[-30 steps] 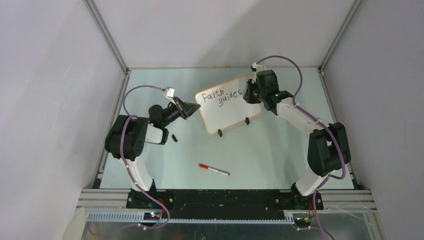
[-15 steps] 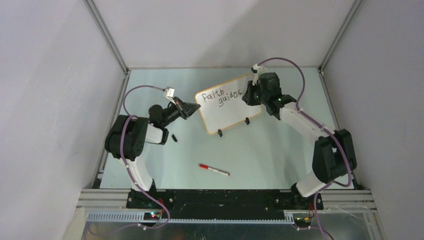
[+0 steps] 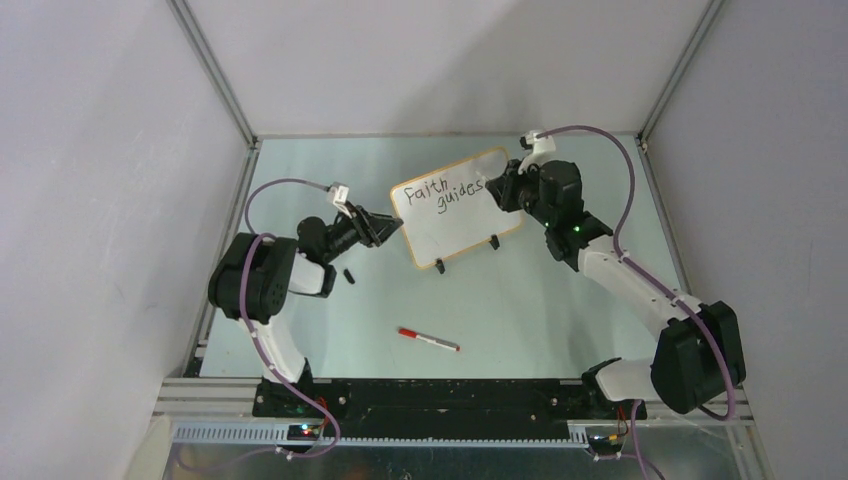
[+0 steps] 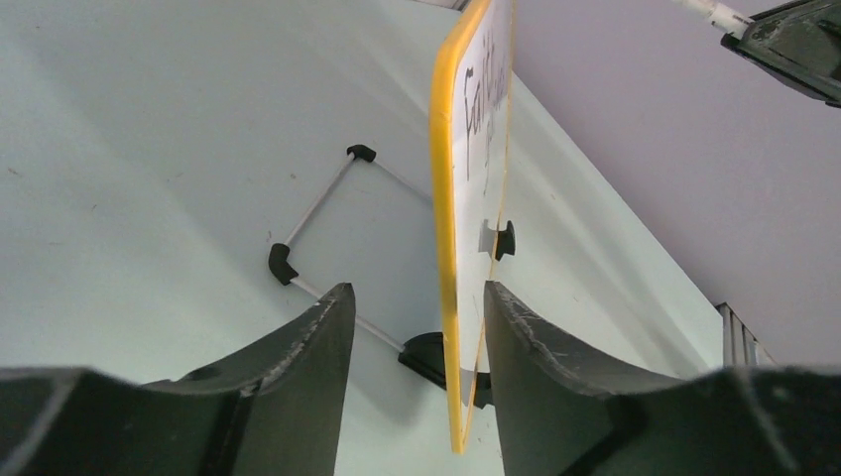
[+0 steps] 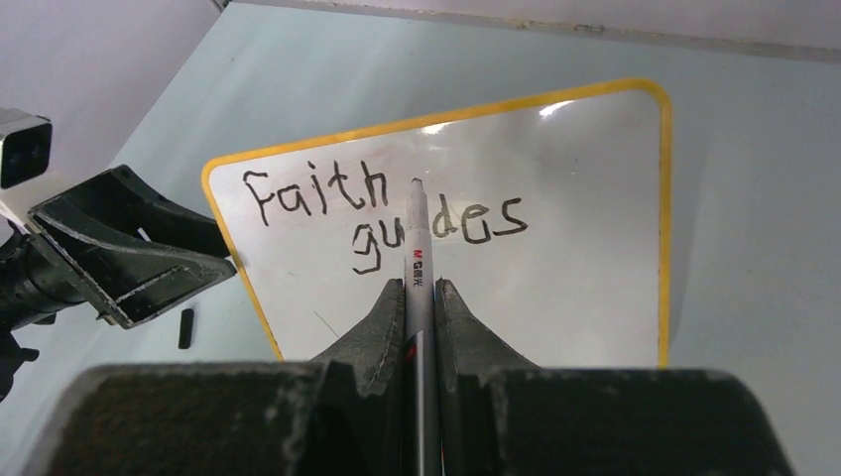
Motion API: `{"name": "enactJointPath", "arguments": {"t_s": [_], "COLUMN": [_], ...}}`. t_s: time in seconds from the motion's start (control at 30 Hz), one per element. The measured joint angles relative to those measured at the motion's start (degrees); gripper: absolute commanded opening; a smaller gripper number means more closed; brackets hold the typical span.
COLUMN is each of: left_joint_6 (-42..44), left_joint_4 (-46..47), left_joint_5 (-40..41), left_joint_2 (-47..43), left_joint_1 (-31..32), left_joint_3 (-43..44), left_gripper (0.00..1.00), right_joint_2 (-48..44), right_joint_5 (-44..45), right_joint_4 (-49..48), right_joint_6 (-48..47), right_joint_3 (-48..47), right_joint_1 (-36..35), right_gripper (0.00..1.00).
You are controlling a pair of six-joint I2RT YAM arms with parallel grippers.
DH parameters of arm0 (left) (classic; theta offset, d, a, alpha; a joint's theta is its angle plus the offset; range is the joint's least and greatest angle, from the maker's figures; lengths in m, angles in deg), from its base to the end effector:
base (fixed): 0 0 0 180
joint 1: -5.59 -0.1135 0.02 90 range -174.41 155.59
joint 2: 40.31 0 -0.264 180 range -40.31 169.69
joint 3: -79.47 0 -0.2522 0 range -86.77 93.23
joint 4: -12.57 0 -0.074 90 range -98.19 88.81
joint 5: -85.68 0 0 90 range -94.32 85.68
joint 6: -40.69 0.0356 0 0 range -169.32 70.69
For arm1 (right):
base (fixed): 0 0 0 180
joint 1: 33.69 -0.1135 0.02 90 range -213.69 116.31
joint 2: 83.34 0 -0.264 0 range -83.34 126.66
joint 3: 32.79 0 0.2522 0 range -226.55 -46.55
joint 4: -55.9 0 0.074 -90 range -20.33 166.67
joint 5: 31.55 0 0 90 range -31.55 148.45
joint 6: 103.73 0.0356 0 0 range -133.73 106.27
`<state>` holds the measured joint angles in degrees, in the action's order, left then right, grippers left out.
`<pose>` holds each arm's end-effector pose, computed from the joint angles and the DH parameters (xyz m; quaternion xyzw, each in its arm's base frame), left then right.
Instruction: Write a sentence on the whiteboard
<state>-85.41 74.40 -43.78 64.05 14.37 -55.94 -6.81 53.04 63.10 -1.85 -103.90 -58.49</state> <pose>0.3067 -0.0703 0.1550 0.0818 0.6924 -0.4752 0.5367 0.2858 0.1358 0.3225 -0.1170 0.7714 0.2314 0.5811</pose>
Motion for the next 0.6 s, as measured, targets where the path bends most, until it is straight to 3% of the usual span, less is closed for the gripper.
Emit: {"name": "enactJointPath", "arguments": {"t_s": [0.1,0.3,0.6], "left_joint_6": [0.2,0.7,2.2], "left_joint_4": [0.2,1.1,2.7], "left_joint_5": [0.4,2.1,6.4], "left_joint_2": [-0.1,-1.6,-6.7], "left_joint_1": [0.0,0.0,0.2], "left_joint_3": [-0.7,-2.8,-7.8], "left_gripper": [0.67,0.97,0.99], "right_joint_2": [0.2,0.2,0.2], "right_joint_5": [0.3,2.4,5.5], "right_joint_4": [-1.0,-1.9,-2.3], "right_joint_6": [-0.2,-1.6,-3.0], "right_joint_3": [0.3,0.3,0.3], "right_joint_1": [-0.9,-2.8,-4.3], "right_gripper": [0.00,0.00,0.00]}}
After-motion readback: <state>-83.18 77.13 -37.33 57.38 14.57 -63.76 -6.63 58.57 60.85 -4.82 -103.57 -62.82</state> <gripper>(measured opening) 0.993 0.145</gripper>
